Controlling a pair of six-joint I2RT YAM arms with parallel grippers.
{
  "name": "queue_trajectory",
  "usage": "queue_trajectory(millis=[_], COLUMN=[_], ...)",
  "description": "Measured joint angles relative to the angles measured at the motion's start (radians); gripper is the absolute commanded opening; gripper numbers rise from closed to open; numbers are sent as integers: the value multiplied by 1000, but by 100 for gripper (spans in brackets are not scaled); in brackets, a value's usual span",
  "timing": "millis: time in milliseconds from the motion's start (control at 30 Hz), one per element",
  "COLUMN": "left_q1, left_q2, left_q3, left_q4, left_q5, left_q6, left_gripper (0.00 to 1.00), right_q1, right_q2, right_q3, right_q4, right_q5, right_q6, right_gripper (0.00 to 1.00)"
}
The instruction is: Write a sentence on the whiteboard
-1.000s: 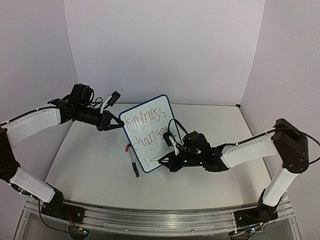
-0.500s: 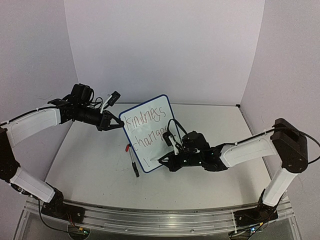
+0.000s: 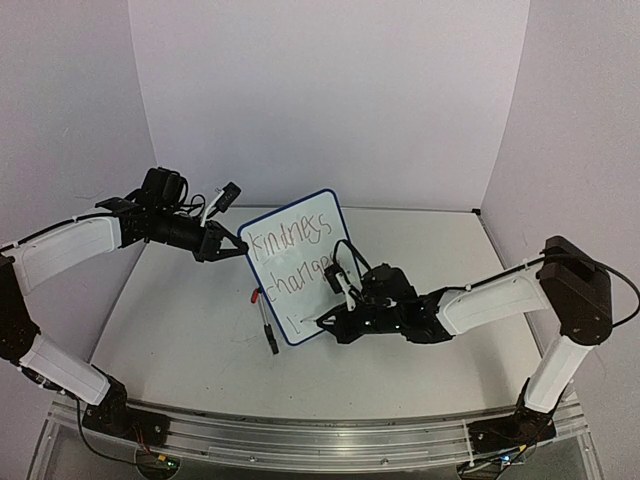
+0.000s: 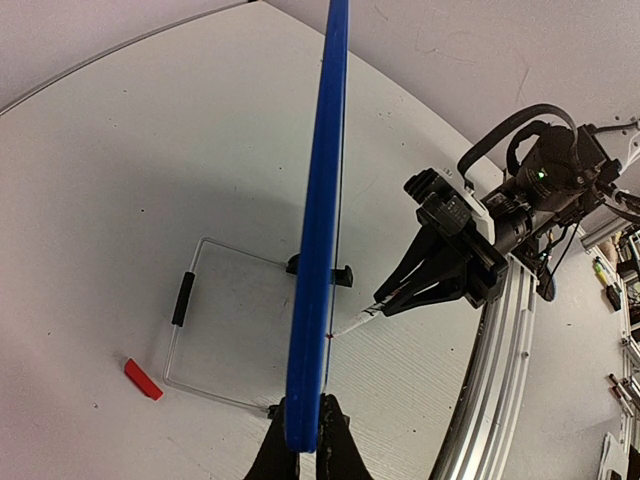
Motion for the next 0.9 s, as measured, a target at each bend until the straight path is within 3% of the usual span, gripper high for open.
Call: queue_trajectory(millis=[900], left_q1=[0], left_q2=[0], left_q3=[0], left_q4=[0], left_q5=[0], left_q6=[0], left_gripper=[0], right_q1=[6], right_q2=[-36], right_q3=[-26], right_q4=[1], right_q5=[-43], right_q6=[2], right_gripper=[0])
